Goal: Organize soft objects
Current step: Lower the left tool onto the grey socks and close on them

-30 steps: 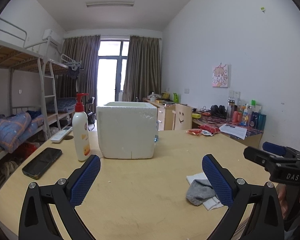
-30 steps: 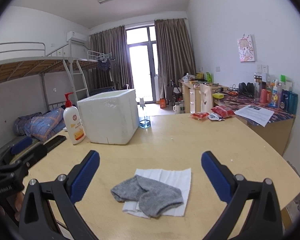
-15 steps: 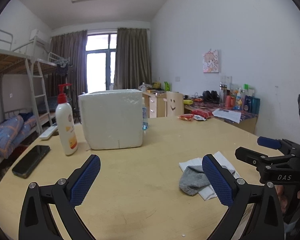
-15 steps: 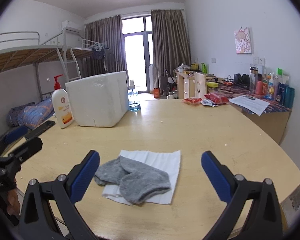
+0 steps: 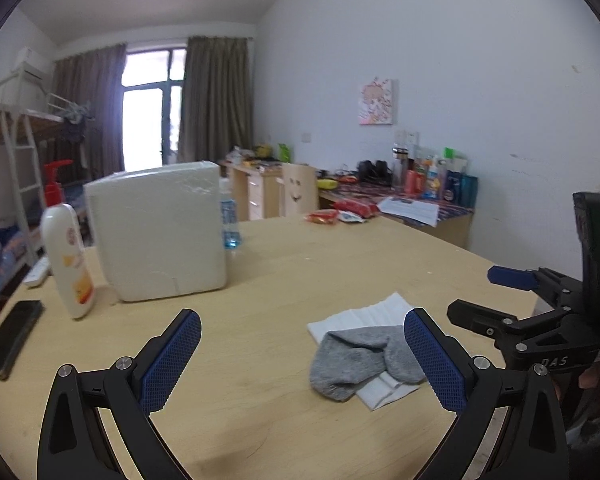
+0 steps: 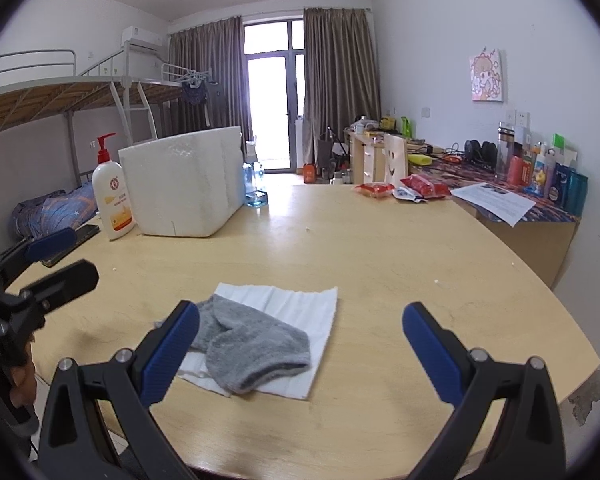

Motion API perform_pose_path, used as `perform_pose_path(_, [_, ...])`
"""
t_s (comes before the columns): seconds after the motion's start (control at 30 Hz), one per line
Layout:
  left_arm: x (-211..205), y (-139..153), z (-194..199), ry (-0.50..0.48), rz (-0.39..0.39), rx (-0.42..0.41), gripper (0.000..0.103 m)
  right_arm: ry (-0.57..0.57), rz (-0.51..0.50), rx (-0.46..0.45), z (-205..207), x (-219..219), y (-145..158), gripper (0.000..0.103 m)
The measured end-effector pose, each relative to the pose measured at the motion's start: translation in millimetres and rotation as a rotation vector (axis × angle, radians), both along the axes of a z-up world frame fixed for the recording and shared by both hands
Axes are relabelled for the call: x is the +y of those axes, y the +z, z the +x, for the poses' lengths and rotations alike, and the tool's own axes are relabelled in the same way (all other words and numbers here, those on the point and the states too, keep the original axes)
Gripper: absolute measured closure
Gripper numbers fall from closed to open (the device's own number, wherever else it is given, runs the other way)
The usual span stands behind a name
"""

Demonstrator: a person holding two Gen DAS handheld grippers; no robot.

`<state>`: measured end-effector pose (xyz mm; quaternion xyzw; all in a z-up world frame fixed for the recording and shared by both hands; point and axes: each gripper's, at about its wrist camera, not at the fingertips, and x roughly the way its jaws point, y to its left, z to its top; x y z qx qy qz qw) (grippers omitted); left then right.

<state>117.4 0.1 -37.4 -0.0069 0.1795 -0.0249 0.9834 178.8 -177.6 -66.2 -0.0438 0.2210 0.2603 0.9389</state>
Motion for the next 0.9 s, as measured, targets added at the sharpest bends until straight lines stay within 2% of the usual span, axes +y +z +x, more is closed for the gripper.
perform_pose_path(0.17, [2.0,1.0,17.2,-0.077,-0.047,0.049,0.002,-0.01,-0.016,0.013,8.7,-3.3,-0.3,0.0])
perform_pose_path(0.33, [-6.7,-5.2,35.8,-0.109,-0.009,0.105,0.011,0.006,-0.017,0.025,14.2,-2.3,-3.0,0.0])
perform_pose_path(0.43, [-6.6,-9.5,47.7,-0.132,-0.02,0.151,0.012,0.008,-0.022,0.043,19.5,-2.0,-6.8,0.0])
perform_pose_path(0.63, [-10.5,-27.5,66.5,-0.175,-0.023,0.262,0.03,0.006,-0.049,0.07,32.1,1.2,-14.9,0.0])
perform_pose_path(0.8, [-11.7,-37.3,73.3,-0.203,-0.034,0.308,0.037,0.001,-0.059,0.086,40.1,0.6,-19.1,0.0])
perform_pose_path(0.9, [-14.8,-41.5,75.1,-0.219,-0.022,0.331,0.049,0.008,-0.056,0.093,42.7,1.0,-20.4,0.0])
